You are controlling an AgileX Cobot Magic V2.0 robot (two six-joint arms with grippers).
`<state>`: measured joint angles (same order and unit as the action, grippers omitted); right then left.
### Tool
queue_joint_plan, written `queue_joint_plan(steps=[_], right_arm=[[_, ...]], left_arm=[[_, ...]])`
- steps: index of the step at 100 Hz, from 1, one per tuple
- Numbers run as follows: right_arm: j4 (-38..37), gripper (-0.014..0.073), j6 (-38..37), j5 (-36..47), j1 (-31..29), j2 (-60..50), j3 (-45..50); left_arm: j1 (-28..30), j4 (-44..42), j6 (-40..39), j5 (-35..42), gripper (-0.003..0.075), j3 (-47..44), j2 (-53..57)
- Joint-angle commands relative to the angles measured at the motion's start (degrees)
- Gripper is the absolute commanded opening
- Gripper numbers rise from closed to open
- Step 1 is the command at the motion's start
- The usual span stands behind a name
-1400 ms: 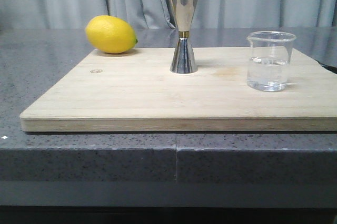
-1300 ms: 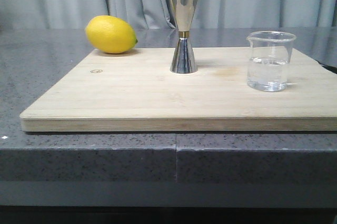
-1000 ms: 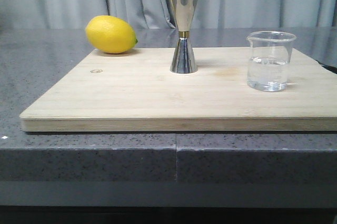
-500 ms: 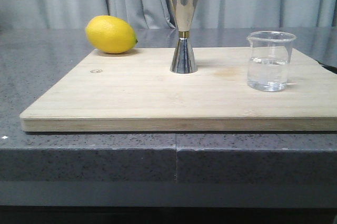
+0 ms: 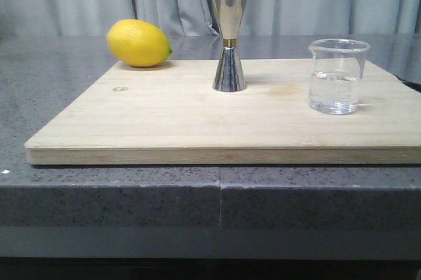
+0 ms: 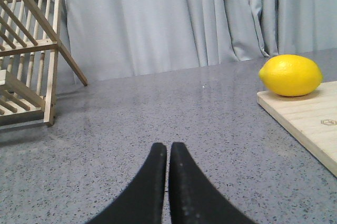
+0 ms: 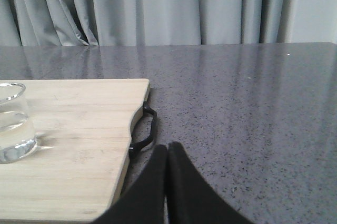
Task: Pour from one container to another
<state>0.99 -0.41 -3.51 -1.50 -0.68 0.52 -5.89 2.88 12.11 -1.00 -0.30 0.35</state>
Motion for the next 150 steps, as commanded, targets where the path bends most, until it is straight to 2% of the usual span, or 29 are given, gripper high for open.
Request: queue_joint_plan(steps=[1, 56, 73, 92, 103, 112, 130, 139, 150], right_arm=[[-0.51, -0.0067, -0.04, 4.14, -0.29, -1.02, 1.51], [0.36, -0.0067, -0.04, 4.25, -0.29, -1.02, 1.51], [4.25, -0.0067, -0.04, 5.14, -0.29, -1.02, 1.51], [4.85, -0.0067, -0.04, 5.25, -0.29, -1.02, -0.36], [5.28, -0.0067, -0.04, 3.51, -0.29, -0.9, -4.51], [5.28, -0.0067, -0.04, -1.15, -0.29, 0.41, -9.6], [5.28, -0.0067, -0.04, -8.68, -0.29, 7.49, -20.14], [5.28, -0.0067, -0.04, -10.43, -0.29, 12.28, -25.2], [5.28, -0.0067, -0.04, -12.81, -0.29, 18.66, -30.79]], left_arm=[[0.17, 0.25, -0.4, 4.24, -0.0013, -1.15, 1.31], [0.17, 0.53, -0.4, 4.24, -0.0013, -1.15, 1.31], [0.17, 9.38, -0.4, 5.74, -0.0013, -1.15, 1.31], [0.17, 18.65, -0.4, 5.77, -0.0014, 0.59, 1.31], [0.17, 21.13, -0.4, 3.59, -0.0022, 4.83, 0.58], [0.17, 21.8, -0.4, -0.08, -0.0021, 10.3, -1.82], [0.17, 23.28, -0.4, -7.46, -0.0021, 23.55, -13.87], [0.17, 23.28, 0.46, -13.75, -0.0021, 30.8, -21.96], [0.17, 23.28, 6.84, -24.0, -0.0021, 40.94, -32.71]])
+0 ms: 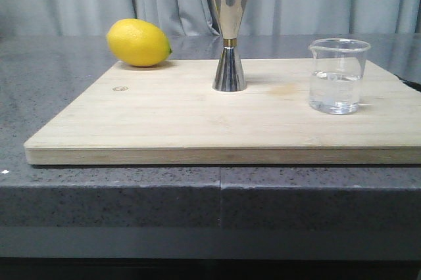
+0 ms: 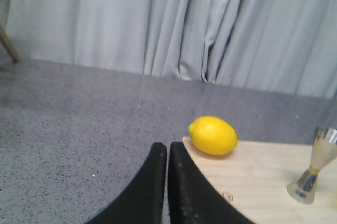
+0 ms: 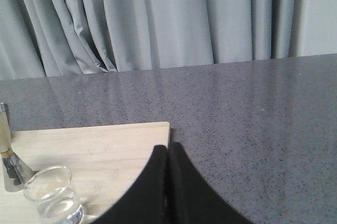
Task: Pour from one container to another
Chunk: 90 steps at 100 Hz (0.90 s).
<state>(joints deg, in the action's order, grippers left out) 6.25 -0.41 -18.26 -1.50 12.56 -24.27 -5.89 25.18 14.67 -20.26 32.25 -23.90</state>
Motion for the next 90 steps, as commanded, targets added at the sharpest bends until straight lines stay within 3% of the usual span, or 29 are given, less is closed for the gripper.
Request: queue_joint_plan(steps=[1, 13, 30, 42, 56, 64, 72, 81, 90], right_arm=[[0.02, -0.0067, -0.04, 1.85, -0.29, 5.82, -6.63], [0.02, -0.0066, -0.04, 1.03, -0.29, 12.28, -10.6], [0.02, -0.002, -0.04, 0.6, -0.29, 16.89, -12.11], [0.02, 0.0114, -0.04, 0.82, -0.29, 18.46, -12.11], [0.02, 0.0345, -0.04, 2.35, -0.29, 19.92, -12.11], [0.02, 0.0451, -0.04, 3.46, -0.29, 20.61, -12.11], [0.02, 0.0487, -0.04, 3.86, -0.29, 21.47, -12.11], [0.02, 0.0487, -0.04, 3.76, -0.29, 22.21, -12.11], [0.02, 0.0487, -0.04, 3.52, -0.29, 22.83, -12.11]], left_arm=[[0.17, 0.97, 4.51, -5.27, -0.0021, 9.56, -9.09], [0.17, 0.97, 7.06, -12.01, -0.002, 17.4, -18.63], [0.17, 1.94, 8.77, -15.14, -0.002, 22.47, -25.91], [0.17, 9.22, 17.75, -15.95, -0.0019, 22.89, -28.55], [0.17, 18.89, 29.77, -17.85, 0.0024, 22.89, -30.66], [0.17, 23.45, 35.69, -18.86, 0.0113, 22.89, -31.56], [0.17, 26.92, 41.98, -19.68, 0.0235, 22.89, -32.41], [0.17, 31.58, 45.2, -19.95, 0.0487, 22.89, -33.59], [0.17, 36.0, 45.2, -18.66, 0.0664, 22.89, -34.93]])
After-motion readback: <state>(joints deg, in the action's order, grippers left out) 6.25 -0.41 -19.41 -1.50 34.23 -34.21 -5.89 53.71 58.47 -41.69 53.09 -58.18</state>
